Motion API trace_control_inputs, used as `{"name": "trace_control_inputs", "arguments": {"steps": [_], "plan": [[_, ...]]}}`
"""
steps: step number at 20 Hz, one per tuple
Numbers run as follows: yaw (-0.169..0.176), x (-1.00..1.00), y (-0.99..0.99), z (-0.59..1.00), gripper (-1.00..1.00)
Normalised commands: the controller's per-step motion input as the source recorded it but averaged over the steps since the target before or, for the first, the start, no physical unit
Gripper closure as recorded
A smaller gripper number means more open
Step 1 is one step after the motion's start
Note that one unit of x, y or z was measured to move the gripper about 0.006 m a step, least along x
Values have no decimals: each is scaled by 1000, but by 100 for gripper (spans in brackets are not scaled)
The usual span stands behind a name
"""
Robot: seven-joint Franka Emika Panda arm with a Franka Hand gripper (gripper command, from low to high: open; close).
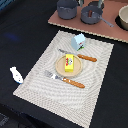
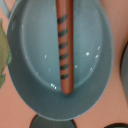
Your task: Interact with the objects in diverse but meaningful ways.
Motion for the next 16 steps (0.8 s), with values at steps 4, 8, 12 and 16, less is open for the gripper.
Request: {"name": "trace_control_inputs", "arguments": {"steps": [4, 8, 12, 16], "plan": [[0, -265, -869, 86, -100], [0, -229, -927, -15, -100], [0, -271, -926, -200, -100], [0, -346, -911, -304, -100]]}}
